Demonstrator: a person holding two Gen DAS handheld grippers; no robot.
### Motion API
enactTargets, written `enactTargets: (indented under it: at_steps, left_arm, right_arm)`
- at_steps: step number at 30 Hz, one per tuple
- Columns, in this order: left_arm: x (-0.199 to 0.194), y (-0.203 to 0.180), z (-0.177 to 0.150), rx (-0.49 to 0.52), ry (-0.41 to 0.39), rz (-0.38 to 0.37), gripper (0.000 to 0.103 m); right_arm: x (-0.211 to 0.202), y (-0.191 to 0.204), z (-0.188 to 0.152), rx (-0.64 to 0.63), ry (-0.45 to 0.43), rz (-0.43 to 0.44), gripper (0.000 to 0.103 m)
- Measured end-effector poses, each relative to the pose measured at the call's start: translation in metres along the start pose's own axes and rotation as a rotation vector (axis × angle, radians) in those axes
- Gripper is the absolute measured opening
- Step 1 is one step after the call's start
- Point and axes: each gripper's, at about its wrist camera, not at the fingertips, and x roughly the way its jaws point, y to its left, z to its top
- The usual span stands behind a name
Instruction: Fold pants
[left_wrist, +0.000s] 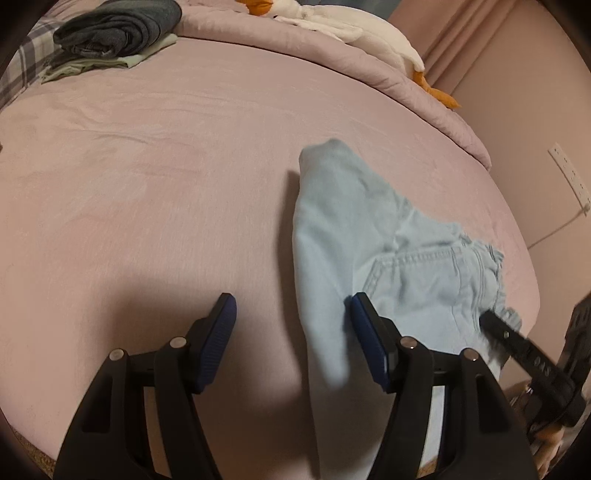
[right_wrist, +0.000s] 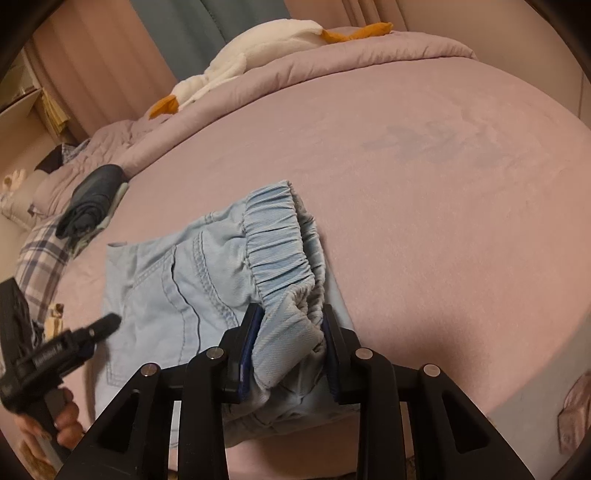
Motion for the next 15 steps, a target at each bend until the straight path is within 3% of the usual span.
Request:
enactTargets:
  at_steps: [5, 10, 15]
  left_arm:
    - [-0.006, 0.001, -0.014, -0.019, 0.038, -0.088, 0.064]
    - [-0.015, -0.006, -0.031, 0.021, 0.045, -0.082, 0.064]
    - [-0.019, -0.010, -0.044, 0.020, 0.056, -0.088, 0.056]
  right_arm:
    - [-0.001, 0.002, 0.000, 0.000, 0.000, -0.017, 0.028]
    - [0.000, 0.005, 0.000, 0.008, 0.004, -0.029, 0.028]
    - [-0.001, 0.008, 0.000, 0.008, 0.005, -0.041, 0.028]
